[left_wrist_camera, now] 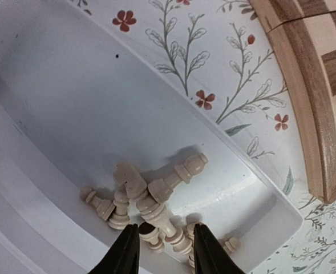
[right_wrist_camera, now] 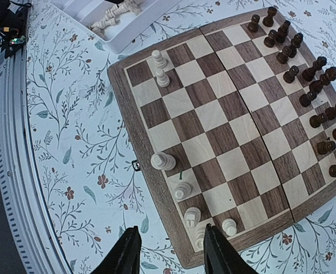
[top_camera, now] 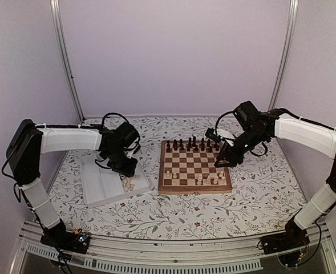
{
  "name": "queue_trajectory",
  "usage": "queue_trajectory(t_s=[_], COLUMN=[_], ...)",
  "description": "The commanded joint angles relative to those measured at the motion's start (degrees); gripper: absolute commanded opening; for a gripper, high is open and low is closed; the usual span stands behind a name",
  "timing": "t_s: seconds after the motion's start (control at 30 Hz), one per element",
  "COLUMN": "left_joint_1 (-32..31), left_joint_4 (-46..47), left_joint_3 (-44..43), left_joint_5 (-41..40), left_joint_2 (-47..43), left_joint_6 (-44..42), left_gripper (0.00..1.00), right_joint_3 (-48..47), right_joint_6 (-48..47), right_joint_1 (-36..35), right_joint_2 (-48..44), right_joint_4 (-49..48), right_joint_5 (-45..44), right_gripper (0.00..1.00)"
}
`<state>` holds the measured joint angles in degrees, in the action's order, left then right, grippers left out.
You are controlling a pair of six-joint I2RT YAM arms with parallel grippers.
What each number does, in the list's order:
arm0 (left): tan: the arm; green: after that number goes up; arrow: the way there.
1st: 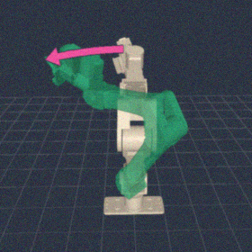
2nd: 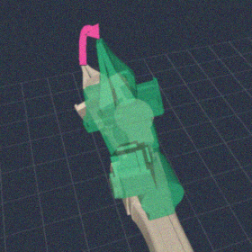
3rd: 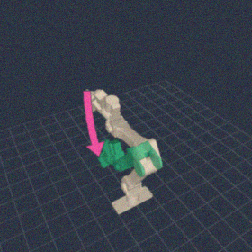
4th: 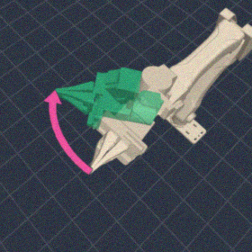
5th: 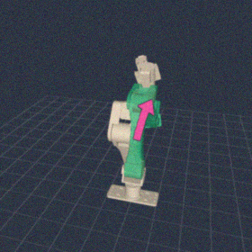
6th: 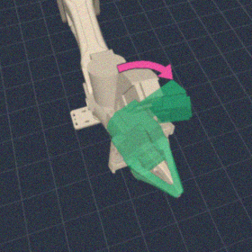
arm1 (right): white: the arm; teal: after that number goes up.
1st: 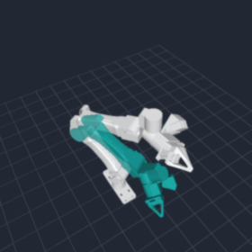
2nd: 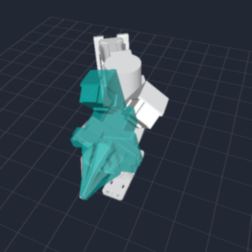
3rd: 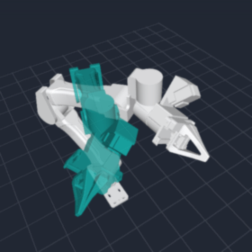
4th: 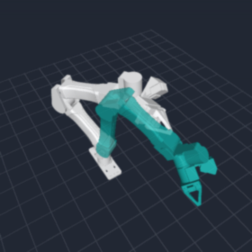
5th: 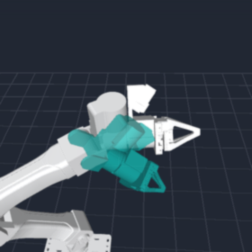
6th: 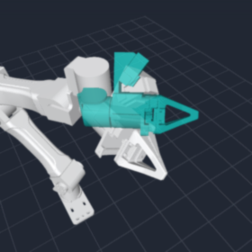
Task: Set up the chess pieces on the board
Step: Pick up the chess piece from the storage box.
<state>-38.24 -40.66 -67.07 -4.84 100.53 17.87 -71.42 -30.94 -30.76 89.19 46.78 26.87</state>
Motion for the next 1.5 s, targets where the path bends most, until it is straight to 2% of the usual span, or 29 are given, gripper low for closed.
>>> queue_trajectory(t_s=[0.0, 0.17, 0.47, 0.87, 1.07, 1.27, 1.47], left_joint_1=[-0.3, -0.3, 1.1, 1.9, 1.7, 1.7, 1.4], left_joint_4=[1.0, 0.5, 0.9, -0.6, -2.5, -4.8, -2.9], left_joint_3=[-2.9, -3.9, -3.8, -2.7, -3.0, -2.8, -2.9], left_joint_5=[0.4, 3.8, 4.3, 2.0, 1.7, 2.3, 2.3], left_joint_2=[1.4, 2.6, 5.8, 10.6, 12.3, 9.6, 0.8], left_joint_6=[-12.2, -18.3, -26.4, -29.4, -28.6, -25.2, -21.8], left_gripper=[0.37, 0.37, 0.38, 0.32, 0.21, 0.05, 0.03], right_joint_3=[0.4, 0.6, 1.1, 1.7, 0.9, -1.8, -10.2], right_joint_6=[-0.5, -0.3, -0.1, 0.1, 0.0, -0.3, 0.3], right_joint_1=[-0.2, -0.2, -0.1, -0.2, -0.1, -0.1, -0.2], right_joint_2=[-2.4, -2.6, -2.5, -1.8, -0.8, 0.2, 4.1], right_joint_4=[-2.0, -2.1, -2.1, -2.4, -2.0, -1.0, 0.8], right_joint_5=[1.9, 0.6, 0.6, -0.6, -0.9, 0.4, 5.8], right_gripper=[0.4, 0.4, 0.4, 0.4, 0.4, 0.4, 0.4])
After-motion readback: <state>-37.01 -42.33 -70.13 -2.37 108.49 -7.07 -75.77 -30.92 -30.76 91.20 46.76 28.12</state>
